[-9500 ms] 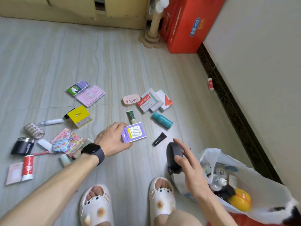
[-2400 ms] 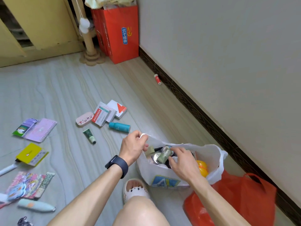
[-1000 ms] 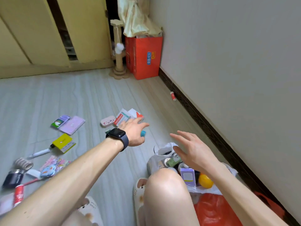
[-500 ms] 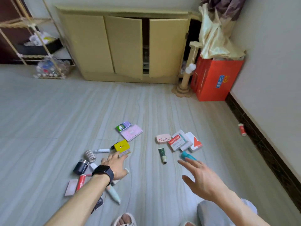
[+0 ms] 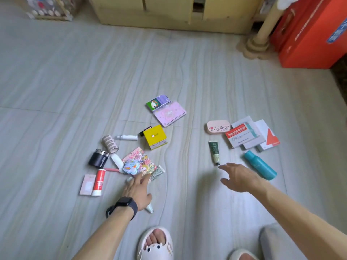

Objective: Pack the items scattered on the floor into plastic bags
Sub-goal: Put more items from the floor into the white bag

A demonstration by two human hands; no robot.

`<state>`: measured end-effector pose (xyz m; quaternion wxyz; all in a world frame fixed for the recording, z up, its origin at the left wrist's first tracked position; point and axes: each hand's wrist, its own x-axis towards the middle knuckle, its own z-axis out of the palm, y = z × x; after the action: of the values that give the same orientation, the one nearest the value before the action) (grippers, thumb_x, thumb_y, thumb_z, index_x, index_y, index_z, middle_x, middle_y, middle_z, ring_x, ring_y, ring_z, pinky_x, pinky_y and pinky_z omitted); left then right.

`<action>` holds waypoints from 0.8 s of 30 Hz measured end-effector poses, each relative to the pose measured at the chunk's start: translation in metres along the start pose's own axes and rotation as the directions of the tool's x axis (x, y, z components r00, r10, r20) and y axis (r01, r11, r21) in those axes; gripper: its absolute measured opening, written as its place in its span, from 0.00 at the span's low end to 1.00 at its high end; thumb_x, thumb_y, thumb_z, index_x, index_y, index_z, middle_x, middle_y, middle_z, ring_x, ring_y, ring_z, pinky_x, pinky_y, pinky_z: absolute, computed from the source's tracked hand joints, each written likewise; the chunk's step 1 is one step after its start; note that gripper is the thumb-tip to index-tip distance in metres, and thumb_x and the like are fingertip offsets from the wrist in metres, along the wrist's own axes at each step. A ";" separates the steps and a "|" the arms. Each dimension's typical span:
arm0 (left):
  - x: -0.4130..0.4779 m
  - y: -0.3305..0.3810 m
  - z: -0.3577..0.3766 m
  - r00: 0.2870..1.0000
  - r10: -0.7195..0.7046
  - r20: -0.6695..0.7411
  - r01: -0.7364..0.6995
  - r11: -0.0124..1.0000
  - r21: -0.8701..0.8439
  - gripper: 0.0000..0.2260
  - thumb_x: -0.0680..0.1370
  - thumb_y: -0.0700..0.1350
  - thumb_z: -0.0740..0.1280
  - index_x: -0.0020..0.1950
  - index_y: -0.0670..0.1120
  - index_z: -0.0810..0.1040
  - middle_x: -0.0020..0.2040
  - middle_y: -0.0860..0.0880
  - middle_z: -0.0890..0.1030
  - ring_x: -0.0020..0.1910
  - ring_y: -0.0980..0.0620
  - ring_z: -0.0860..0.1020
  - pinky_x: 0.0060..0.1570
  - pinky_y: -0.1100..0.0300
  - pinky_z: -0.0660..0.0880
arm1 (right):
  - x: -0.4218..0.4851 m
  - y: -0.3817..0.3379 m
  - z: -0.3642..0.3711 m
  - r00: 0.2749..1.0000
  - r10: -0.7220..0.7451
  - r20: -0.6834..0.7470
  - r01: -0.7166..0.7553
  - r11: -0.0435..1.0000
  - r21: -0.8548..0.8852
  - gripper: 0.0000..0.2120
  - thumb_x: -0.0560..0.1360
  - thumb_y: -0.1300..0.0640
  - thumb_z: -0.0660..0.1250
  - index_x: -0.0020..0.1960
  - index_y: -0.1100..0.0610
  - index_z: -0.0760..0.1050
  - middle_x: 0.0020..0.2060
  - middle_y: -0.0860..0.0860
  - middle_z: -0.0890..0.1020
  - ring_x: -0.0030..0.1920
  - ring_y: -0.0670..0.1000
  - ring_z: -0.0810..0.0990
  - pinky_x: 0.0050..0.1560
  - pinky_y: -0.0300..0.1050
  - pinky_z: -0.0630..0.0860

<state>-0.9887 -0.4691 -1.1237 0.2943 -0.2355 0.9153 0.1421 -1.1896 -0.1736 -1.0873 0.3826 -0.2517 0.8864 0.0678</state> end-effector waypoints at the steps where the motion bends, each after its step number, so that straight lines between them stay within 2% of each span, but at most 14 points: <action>1: 0.009 -0.001 0.002 0.999 0.024 -0.039 -0.023 1.000 0.012 0.33 0.76 0.51 0.64 0.79 0.56 0.54 0.79 0.48 0.53 0.75 0.44 0.59 0.70 0.53 0.62 | 0.016 -0.001 -0.005 1.000 0.003 -0.009 -0.003 1.000 0.028 0.27 0.79 0.44 0.59 0.76 0.44 0.61 0.74 0.51 0.67 0.71 0.56 0.69 0.68 0.52 0.69; 3: 0.026 -0.003 0.006 0.993 0.066 -0.094 -0.062 0.997 0.045 0.33 0.77 0.50 0.64 0.79 0.58 0.53 0.80 0.50 0.52 0.76 0.46 0.58 0.70 0.54 0.63 | 0.046 -0.006 -0.012 0.998 0.014 -0.061 -0.008 0.994 0.106 0.25 0.79 0.46 0.59 0.75 0.47 0.62 0.73 0.56 0.68 0.71 0.59 0.70 0.68 0.53 0.69; 5: 0.039 -0.002 0.007 0.985 0.103 -0.141 -0.085 0.989 0.123 0.32 0.76 0.51 0.65 0.78 0.59 0.55 0.80 0.51 0.53 0.74 0.46 0.61 0.68 0.54 0.65 | 0.072 -0.011 -0.015 0.995 0.043 -0.092 -0.029 0.988 0.149 0.29 0.79 0.45 0.57 0.78 0.45 0.55 0.77 0.61 0.60 0.74 0.62 0.66 0.70 0.55 0.67; 7: 0.048 -0.002 0.010 0.971 0.128 -0.204 -0.089 0.978 0.190 0.32 0.71 0.51 0.71 0.74 0.60 0.66 0.77 0.47 0.62 0.66 0.43 0.69 0.59 0.49 0.73 | 0.090 -0.016 -0.012 0.995 0.071 -0.075 -0.059 0.986 0.157 0.33 0.77 0.43 0.53 0.80 0.41 0.47 0.79 0.61 0.53 0.74 0.64 0.64 0.71 0.58 0.66; 8: 0.051 0.000 0.013 0.969 0.131 -0.209 -0.086 0.974 0.210 0.31 0.67 0.51 0.75 0.70 0.59 0.73 0.74 0.45 0.68 0.61 0.41 0.73 0.53 0.48 0.75 | 0.096 -0.018 -0.006 0.995 0.075 -0.062 -0.065 0.985 0.158 0.32 0.77 0.43 0.53 0.79 0.41 0.47 0.79 0.61 0.52 0.73 0.65 0.65 0.70 0.58 0.67; 10: 0.053 0.004 0.021 0.966 0.132 -0.221 -0.079 0.970 0.232 0.28 0.62 0.49 0.79 0.61 0.58 0.80 0.68 0.42 0.74 0.55 0.39 0.76 0.48 0.45 0.76 | 0.097 -0.024 0.010 0.993 0.055 -0.107 -0.040 0.990 0.137 0.28 0.78 0.44 0.51 0.78 0.42 0.53 0.75 0.59 0.57 0.66 0.66 0.70 0.65 0.58 0.70; 12: 0.048 0.013 0.029 0.950 0.166 -0.264 -0.098 0.963 0.252 0.24 0.62 0.46 0.79 0.57 0.57 0.81 0.64 0.43 0.75 0.52 0.40 0.76 0.46 0.46 0.76 | 0.088 -0.029 0.028 0.971 0.038 -0.236 -0.014 0.995 0.100 0.25 0.80 0.49 0.51 0.76 0.46 0.57 0.67 0.55 0.67 0.57 0.63 0.73 0.56 0.57 0.75; 15: 0.038 0.019 0.046 0.925 0.282 -0.253 -0.215 0.941 0.261 0.23 0.65 0.45 0.78 0.59 0.54 0.79 0.51 0.47 0.75 0.47 0.43 0.76 0.39 0.48 0.77 | 0.067 -0.032 0.058 0.950 0.015 -0.313 0.012 0.996 0.084 0.25 0.79 0.63 0.58 0.74 0.49 0.64 0.58 0.54 0.76 0.49 0.60 0.75 0.50 0.55 0.77; 17: 0.028 0.025 0.049 0.933 0.299 -0.199 -0.257 0.943 0.213 0.19 0.71 0.48 0.74 0.61 0.54 0.77 0.47 0.48 0.76 0.46 0.44 0.77 0.36 0.48 0.77 | 0.046 -0.035 0.069 0.959 0.046 -0.279 0.012 0.979 0.202 0.22 0.77 0.64 0.57 0.68 0.51 0.71 0.55 0.55 0.79 0.47 0.60 0.78 0.47 0.49 0.76; 18: 0.025 0.028 0.050 0.943 0.285 -0.172 -0.259 0.953 0.158 0.17 0.76 0.50 0.69 0.64 0.55 0.75 0.50 0.48 0.77 0.49 0.44 0.77 0.40 0.48 0.78 | 0.034 -0.037 0.069 0.964 0.098 -0.246 -0.004 0.935 0.354 0.17 0.78 0.62 0.58 0.63 0.50 0.74 0.52 0.54 0.81 0.44 0.58 0.80 0.43 0.46 0.75; 19: 0.023 0.032 0.049 0.956 0.258 -0.138 -0.249 0.965 0.079 0.16 0.80 0.51 0.63 0.68 0.55 0.72 0.55 0.48 0.77 0.54 0.44 0.77 0.46 0.48 0.77 | 0.018 -0.040 0.067 0.965 0.152 -0.213 -0.013 0.840 0.542 0.12 0.78 0.59 0.58 0.57 0.48 0.75 0.48 0.54 0.82 0.41 0.56 0.82 0.39 0.45 0.75; 21: 0.017 0.041 0.043 0.969 0.234 -0.078 -0.241 0.965 -0.102 0.16 0.82 0.51 0.59 0.70 0.52 0.71 0.59 0.46 0.77 0.58 0.44 0.76 0.53 0.53 0.74 | -0.019 -0.046 0.061 0.951 0.246 -0.188 0.016 0.567 0.824 0.07 0.79 0.56 0.61 0.51 0.44 0.73 0.45 0.50 0.82 0.37 0.52 0.84 0.31 0.44 0.77; 22: 0.012 0.047 0.035 0.972 0.225 -0.066 -0.234 0.952 -0.197 0.15 0.82 0.51 0.60 0.68 0.51 0.73 0.56 0.45 0.79 0.57 0.44 0.77 0.51 0.54 0.72 | -0.040 -0.047 0.059 0.941 0.280 -0.192 0.045 0.456 0.889 0.08 0.79 0.56 0.63 0.52 0.43 0.73 0.47 0.49 0.82 0.37 0.52 0.85 0.31 0.46 0.79; 24: -0.004 0.059 0.017 0.973 0.223 -0.059 -0.229 0.912 -0.341 0.12 0.80 0.51 0.63 0.62 0.50 0.77 0.46 0.46 0.81 0.51 0.43 0.79 0.47 0.54 0.74 | -0.083 -0.049 0.057 0.934 0.302 -0.191 0.108 0.270 0.957 0.19 0.77 0.61 0.67 0.62 0.41 0.73 0.53 0.50 0.80 0.39 0.53 0.85 0.39 0.52 0.84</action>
<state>-1.0084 -0.4111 -1.1276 0.2212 -0.1774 0.9000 0.3312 -1.0807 -0.1652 -1.0647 0.2934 0.0777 0.8116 -0.4992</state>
